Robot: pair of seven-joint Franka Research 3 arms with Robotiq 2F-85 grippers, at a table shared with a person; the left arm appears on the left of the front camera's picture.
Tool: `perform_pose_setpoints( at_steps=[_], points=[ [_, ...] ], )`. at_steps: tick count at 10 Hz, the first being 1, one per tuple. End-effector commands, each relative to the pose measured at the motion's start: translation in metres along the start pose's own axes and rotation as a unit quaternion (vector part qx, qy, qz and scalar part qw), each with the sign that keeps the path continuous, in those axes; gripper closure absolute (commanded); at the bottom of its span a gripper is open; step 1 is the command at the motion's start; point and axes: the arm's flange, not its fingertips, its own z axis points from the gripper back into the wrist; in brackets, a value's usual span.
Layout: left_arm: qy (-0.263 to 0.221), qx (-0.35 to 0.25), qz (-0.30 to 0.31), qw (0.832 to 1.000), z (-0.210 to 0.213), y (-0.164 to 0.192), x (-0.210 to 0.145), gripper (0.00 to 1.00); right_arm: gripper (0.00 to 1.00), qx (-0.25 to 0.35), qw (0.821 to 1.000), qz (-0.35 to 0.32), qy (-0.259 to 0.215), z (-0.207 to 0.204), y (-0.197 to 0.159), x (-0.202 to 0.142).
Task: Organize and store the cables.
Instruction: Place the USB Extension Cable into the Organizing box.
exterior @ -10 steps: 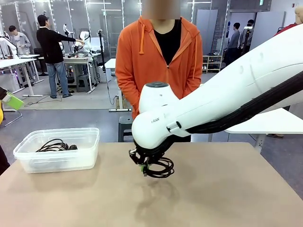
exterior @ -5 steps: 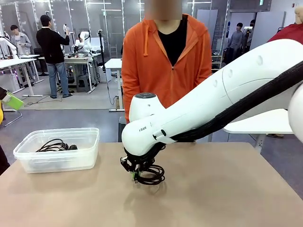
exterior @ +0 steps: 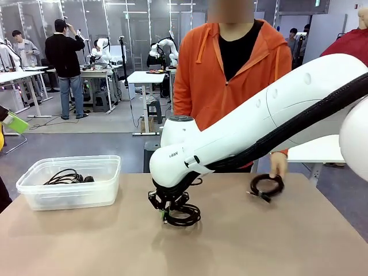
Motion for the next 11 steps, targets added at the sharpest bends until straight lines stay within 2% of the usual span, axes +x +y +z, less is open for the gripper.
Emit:
perform_pose_setpoints(
  at_steps=[1,2,3,4,5,7,11],
  points=[
    [-0.002,-0.002,-0.003,1.000,0.001,0.000,0.001,0.00,1.00,0.006,1.000,0.000,-0.004,0.001,-0.005,-0.004],
    [-0.002,-0.002,-0.003,1.000,0.001,0.000,0.001,0.00,1.00,0.006,1.000,0.001,-0.006,0.003,-0.006,-0.005],
    [-0.002,-0.002,-0.003,1.000,0.001,0.000,0.001,0.00,0.70,0.007,1.000,0.003,-0.007,0.004,-0.007,-0.006],
    [-0.002,-0.002,-0.003,1.000,0.001,0.000,0.001,0.00,0.55,0.008,1.000,0.005,-0.007,0.007,-0.009,-0.007],
    [-0.002,-0.002,-0.003,1.000,0.001,0.000,0.001,0.00,0.30,0.008,1.000,0.005,-0.007,0.008,-0.010,-0.007],
    [-0.002,-0.002,-0.003,1.000,0.001,0.000,0.001,0.00,0.00,0.008,1.000,0.007,-0.007,0.010,-0.012,-0.007],
    [-0.002,-0.002,-0.003,1.000,0.001,0.000,0.001,0.00,0.00,0.013,1.000,0.007,-0.010,0.019,-0.015,-0.010]
  ],
)
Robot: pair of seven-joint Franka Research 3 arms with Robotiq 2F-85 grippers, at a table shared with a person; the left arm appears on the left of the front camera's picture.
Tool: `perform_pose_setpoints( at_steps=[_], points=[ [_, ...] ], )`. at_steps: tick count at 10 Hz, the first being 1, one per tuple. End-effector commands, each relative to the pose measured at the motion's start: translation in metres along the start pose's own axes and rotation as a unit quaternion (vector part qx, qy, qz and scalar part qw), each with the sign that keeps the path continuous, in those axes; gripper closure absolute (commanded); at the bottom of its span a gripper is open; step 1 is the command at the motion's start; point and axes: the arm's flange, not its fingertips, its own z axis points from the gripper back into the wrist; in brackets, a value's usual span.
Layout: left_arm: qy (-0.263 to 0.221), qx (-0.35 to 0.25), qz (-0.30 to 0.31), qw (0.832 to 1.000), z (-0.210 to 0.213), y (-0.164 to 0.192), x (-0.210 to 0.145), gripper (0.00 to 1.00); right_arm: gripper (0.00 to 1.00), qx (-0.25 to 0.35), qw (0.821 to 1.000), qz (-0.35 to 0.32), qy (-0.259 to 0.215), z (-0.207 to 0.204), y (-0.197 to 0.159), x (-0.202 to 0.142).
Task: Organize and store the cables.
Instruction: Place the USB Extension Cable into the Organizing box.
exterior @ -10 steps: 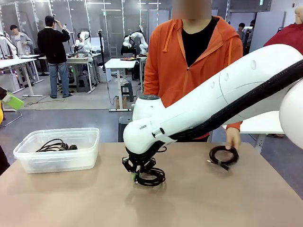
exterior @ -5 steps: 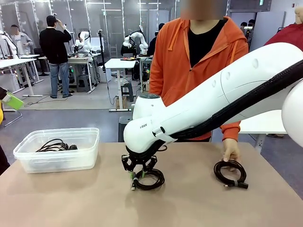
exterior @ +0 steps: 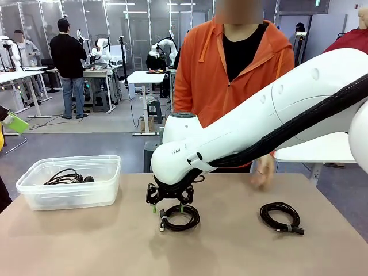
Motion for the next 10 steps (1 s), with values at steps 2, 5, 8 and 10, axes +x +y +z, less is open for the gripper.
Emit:
perform_pose_setpoints(
  at_steps=[2,5,8,10],
  points=[
    [-0.002,-0.002,-0.003,1.000,0.001,0.000,0.001,0.00,0.00,0.021,1.000,0.011,0.003,0.016,-0.013,-0.012],
    [-0.002,-0.002,-0.003,1.000,0.001,0.000,0.001,0.00,0.00,0.013,0.998,0.065,0.008,0.053,-0.027,-0.031],
    [0.000,0.000,0.000,1.000,0.000,0.000,0.000,0.00,0.00,0.045,0.989,0.138,0.012,0.097,-0.055,-0.049],
    [0.011,-0.015,0.024,1.000,-0.008,-0.009,0.019,0.00,0.00,0.044,0.979,0.199,0.003,0.126,-0.081,-0.065]
  ],
)
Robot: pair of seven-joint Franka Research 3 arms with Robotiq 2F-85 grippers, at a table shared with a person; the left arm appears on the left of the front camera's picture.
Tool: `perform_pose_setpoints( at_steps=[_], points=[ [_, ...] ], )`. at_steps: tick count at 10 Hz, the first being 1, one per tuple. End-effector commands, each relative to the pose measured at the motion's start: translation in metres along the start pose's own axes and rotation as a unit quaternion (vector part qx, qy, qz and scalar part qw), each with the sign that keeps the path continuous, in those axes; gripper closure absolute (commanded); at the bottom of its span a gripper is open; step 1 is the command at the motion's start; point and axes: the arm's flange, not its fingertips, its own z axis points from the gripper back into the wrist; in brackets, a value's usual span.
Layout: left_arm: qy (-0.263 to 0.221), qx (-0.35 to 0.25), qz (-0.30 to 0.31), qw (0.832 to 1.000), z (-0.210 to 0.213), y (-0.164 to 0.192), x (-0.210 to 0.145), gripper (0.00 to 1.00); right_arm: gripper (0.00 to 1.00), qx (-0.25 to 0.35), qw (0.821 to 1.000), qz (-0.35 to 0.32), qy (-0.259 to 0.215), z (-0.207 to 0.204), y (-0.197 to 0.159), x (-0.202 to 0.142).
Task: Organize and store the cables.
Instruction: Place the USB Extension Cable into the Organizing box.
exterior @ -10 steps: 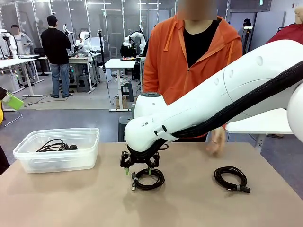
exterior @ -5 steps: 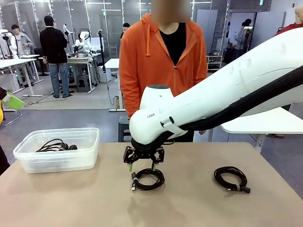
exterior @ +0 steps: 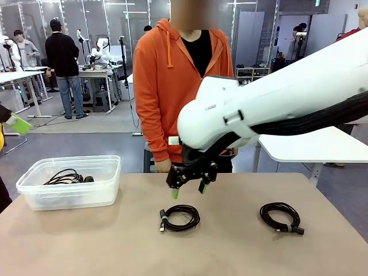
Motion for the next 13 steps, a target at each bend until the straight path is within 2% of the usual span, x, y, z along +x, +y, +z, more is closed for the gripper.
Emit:
perform_pose_setpoints(
  at_steps=[1,3,4,7,8,10,11,13],
  points=[
    [0.012,-0.013,0.039,0.999,-0.006,-0.013,0.023,0.00,0.00,0.010,0.999,0.050,-0.003,0.027,-0.027,-0.035],
    [0.028,-0.013,0.118,0.992,-0.020,-0.022,0.041,0.00,0.00,0.031,0.995,0.095,-0.011,0.067,-0.048,-0.066],
    [0.037,-0.017,0.160,0.986,-0.034,-0.025,0.050,0.00,0.00,0.022,0.992,0.120,-0.019,0.085,-0.056,-0.084],
    [0.035,-0.012,0.224,0.974,-0.097,-0.048,0.098,0.00,0.00,-0.005,0.982,0.186,-0.019,0.127,-0.098,-0.138],
    [0.046,0.014,0.243,0.969,-0.115,-0.054,0.105,0.00,0.00,0.008,0.978,0.203,-0.044,0.143,-0.114,-0.158],
    [0.086,0.012,0.247,0.965,-0.140,-0.068,0.122,0.00,0.00,0.015,0.971,0.223,-0.088,0.166,-0.138,-0.186],
    [0.111,0.005,0.240,0.965,-0.159,-0.068,0.126,0.00,0.00,-0.001,0.969,0.222,-0.113,0.177,-0.147,-0.201],
    [0.143,0.002,0.199,0.970,-0.184,-0.070,0.130,0.00,0.00,-0.021,0.967,0.199,-0.157,0.203,-0.161,-0.228]
  ],
)
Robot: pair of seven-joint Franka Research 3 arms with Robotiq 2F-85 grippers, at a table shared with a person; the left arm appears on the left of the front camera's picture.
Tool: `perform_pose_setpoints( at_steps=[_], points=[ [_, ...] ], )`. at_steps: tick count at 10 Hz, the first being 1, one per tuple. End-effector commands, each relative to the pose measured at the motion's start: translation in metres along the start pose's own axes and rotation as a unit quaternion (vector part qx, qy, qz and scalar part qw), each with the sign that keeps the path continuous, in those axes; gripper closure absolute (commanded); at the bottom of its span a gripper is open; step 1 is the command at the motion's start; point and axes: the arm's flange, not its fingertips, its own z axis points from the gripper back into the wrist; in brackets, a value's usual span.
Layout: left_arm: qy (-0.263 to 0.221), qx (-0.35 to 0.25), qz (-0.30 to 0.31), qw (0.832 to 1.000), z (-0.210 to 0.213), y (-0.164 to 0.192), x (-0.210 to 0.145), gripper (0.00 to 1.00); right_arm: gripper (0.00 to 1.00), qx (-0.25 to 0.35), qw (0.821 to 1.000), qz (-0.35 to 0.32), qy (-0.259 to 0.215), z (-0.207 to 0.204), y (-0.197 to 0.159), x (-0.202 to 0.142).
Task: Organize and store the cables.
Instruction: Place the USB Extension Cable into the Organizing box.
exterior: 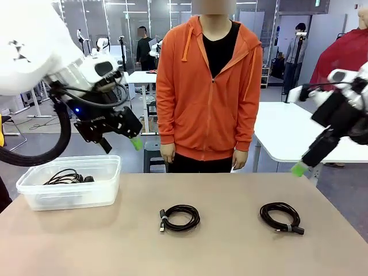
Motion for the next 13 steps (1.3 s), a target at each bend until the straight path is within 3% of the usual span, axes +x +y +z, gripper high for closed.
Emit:
perform_pose_setpoints(
  at_steps=[1,3,5,9,11,13],
  points=[
    [0.026,0.023,-0.055,0.998,-0.005,-0.006,0.011,0.00,0.00,-0.028,0.999,0.001,-0.042,0.025,-0.002,-0.027],
    [0.044,0.017,-0.047,0.998,-0.037,0.001,0.020,0.00,0.00,-0.029,0.996,-0.004,-0.087,0.057,-0.011,-0.047],
    [0.042,-0.014,-0.042,0.998,-0.064,0.012,0.034,0.00,0.00,-0.023,0.996,-0.029,-0.078,0.067,-0.020,-0.049],
    [0.079,-0.027,-0.046,0.995,-0.100,0.022,0.045,0.00,0.00,-0.074,0.991,-0.077,-0.080,0.077,-0.019,-0.057],
    [0.100,-0.008,-0.056,0.993,-0.102,0.026,0.045,0.00,0.00,-0.060,0.992,-0.076,-0.082,0.075,-0.020,-0.056],
    [0.082,-0.010,-0.036,0.996,-0.108,0.024,0.040,0.00,0.00,-0.056,0.993,-0.061,-0.082,0.077,-0.025,-0.059]
  ],
)
